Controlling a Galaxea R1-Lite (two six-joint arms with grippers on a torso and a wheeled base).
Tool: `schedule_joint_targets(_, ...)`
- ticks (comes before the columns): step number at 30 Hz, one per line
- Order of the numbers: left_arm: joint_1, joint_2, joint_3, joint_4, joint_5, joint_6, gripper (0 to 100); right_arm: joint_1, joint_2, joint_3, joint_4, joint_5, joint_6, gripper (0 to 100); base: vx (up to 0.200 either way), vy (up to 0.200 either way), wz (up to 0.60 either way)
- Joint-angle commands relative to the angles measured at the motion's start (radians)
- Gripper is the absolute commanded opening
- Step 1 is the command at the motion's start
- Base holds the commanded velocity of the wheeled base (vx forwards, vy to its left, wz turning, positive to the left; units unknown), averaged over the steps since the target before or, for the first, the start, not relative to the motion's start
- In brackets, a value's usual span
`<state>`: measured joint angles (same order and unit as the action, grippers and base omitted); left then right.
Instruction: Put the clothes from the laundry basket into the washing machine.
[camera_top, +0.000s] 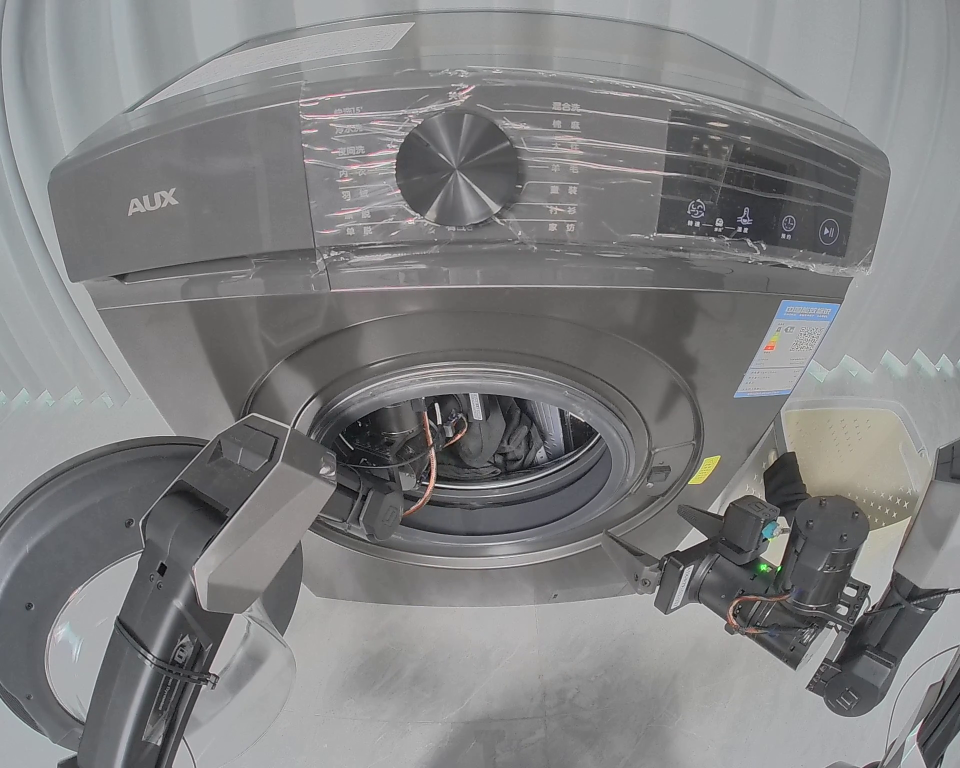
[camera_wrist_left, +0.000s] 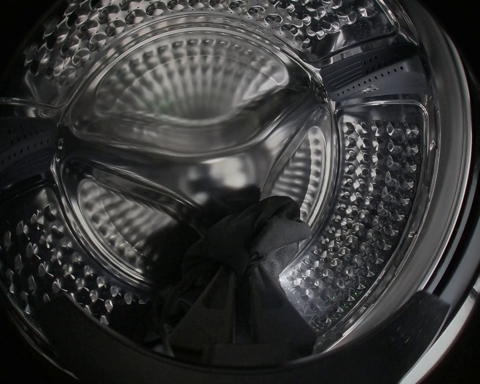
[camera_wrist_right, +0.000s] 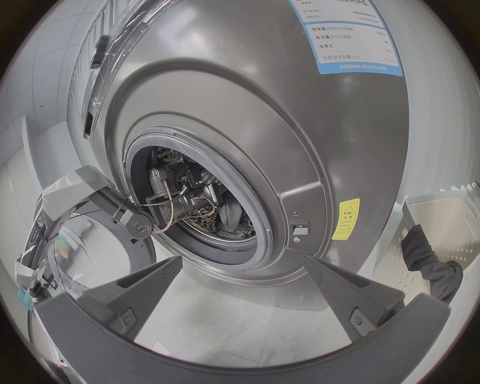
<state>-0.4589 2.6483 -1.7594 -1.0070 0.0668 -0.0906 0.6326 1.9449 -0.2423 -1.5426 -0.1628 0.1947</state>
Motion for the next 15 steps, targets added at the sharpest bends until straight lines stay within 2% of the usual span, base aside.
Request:
schedule_joint_targets(1,0.002,0.032,-0.029,-0.001,0.002,-0.001,0,-0.001,0.002,0.002,-0.001,0.0,0.0,100,0.0,0.0,0.0)
schedule_joint_targets(9,0.002,0.028,-0.02,0.001,0.002,-0.008,0,-0.001,0.0,0.002,-0.001,0.0,0.0,100,0.0,0.0,0.0)
schedule_joint_targets(10,0.002,0.025,-0.015,0.001,0.002,-0.008,100,-0.002,0.0,0.003,-0.001,0.0,0.0,100,0.0,0.0,0.0)
schedule_joint_targets(14,-0.001,0.022,-0.012,-0.002,0.002,-0.021,100,-0.001,0.0,0.002,-0.001,0.0,0.0,100,0.0,0.0,0.0)
schedule_joint_targets(15,-0.007,0.018,-0.009,-0.004,0.002,-0.037,100,-0.001,0.002,0.003,-0.001,0.0,0.0,100,0.0,0.0,0.0)
